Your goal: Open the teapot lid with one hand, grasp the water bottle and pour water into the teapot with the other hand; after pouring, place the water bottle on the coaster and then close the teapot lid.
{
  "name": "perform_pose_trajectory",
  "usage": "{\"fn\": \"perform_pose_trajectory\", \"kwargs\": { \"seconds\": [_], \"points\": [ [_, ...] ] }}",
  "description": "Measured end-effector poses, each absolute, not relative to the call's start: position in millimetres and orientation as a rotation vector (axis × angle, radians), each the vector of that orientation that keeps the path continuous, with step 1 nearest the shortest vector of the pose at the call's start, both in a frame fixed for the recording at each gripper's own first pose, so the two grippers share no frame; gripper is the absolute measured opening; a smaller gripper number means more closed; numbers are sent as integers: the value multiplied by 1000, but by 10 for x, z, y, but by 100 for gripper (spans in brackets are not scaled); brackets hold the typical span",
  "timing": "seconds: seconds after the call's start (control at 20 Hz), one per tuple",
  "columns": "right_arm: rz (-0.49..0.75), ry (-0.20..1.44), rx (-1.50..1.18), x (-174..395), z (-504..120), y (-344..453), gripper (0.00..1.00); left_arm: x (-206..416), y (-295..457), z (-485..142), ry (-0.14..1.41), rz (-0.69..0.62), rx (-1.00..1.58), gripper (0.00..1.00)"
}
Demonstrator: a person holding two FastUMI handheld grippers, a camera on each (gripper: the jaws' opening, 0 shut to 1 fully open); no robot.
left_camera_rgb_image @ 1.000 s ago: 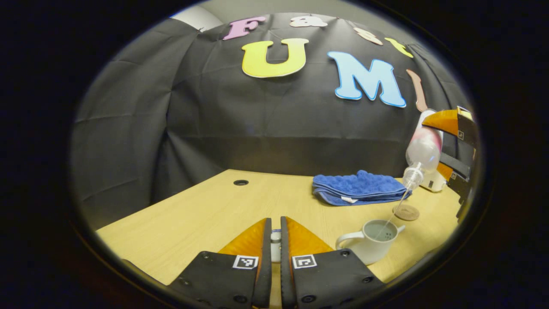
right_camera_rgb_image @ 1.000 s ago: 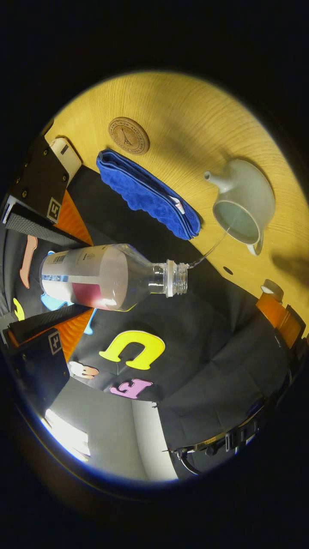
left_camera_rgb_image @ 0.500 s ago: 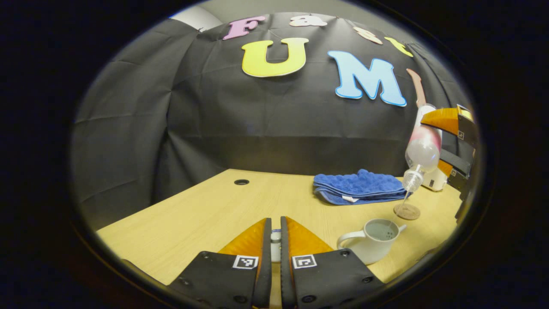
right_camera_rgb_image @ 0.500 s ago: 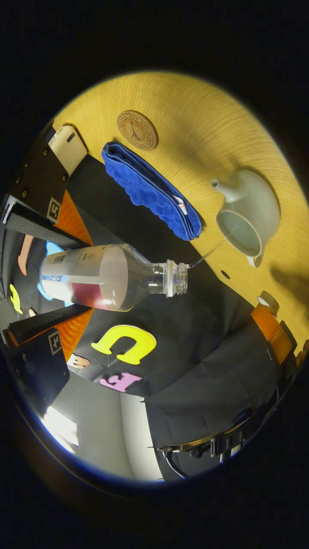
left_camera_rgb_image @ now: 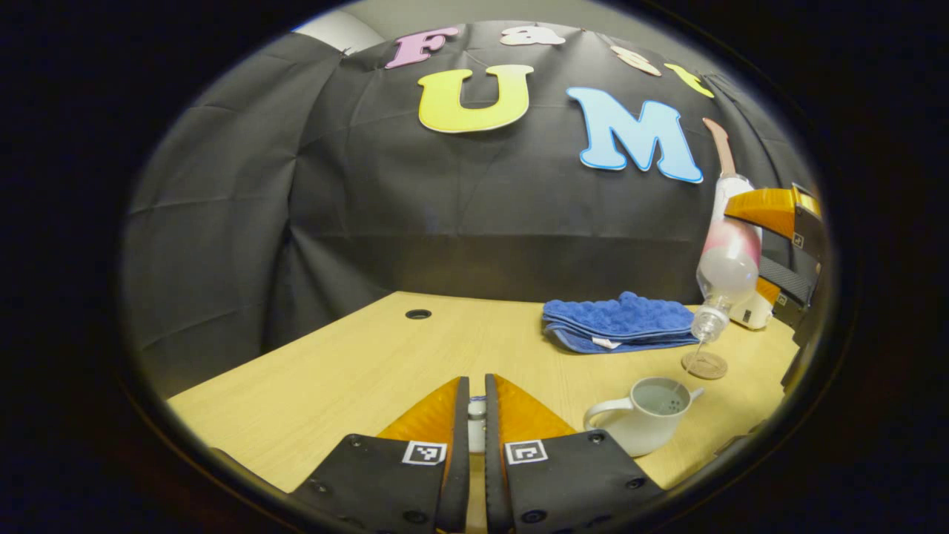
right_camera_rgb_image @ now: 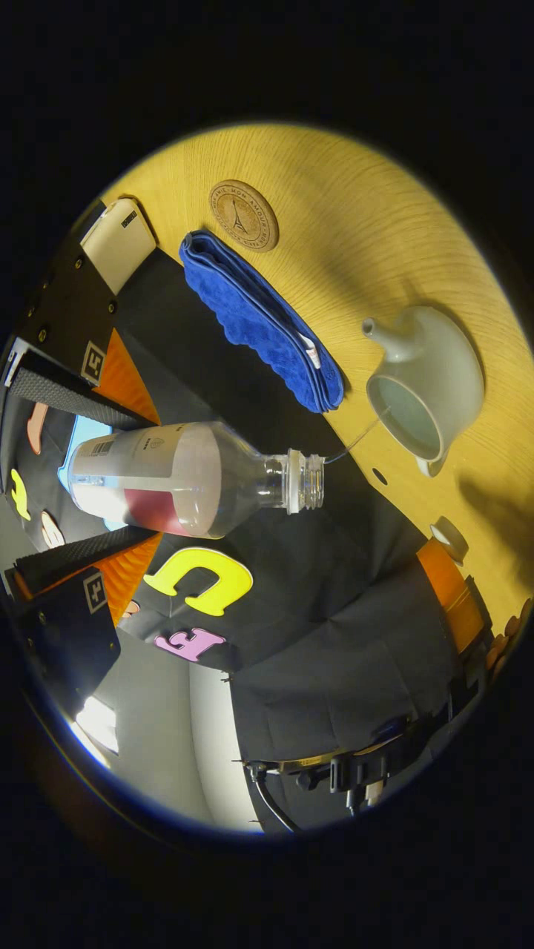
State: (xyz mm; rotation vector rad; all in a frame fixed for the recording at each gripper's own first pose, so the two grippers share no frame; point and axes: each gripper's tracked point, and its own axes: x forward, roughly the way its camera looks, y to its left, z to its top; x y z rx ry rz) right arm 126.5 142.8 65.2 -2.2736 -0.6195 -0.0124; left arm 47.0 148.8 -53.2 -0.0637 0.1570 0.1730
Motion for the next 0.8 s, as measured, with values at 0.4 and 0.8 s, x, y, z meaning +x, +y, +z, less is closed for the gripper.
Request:
{"fn": "perform_pose_trajectory", "kwargs": {
  "seconds": [0.4,0.8],
  "points": [
    [15,-640,-2290,1299,670,1456,76,468,1490,-538,158,177,-61,15],
    [130,-435,-1995,1249,298,1254,76,473,1493,-541,160,178,-63,16]
  ]
}}
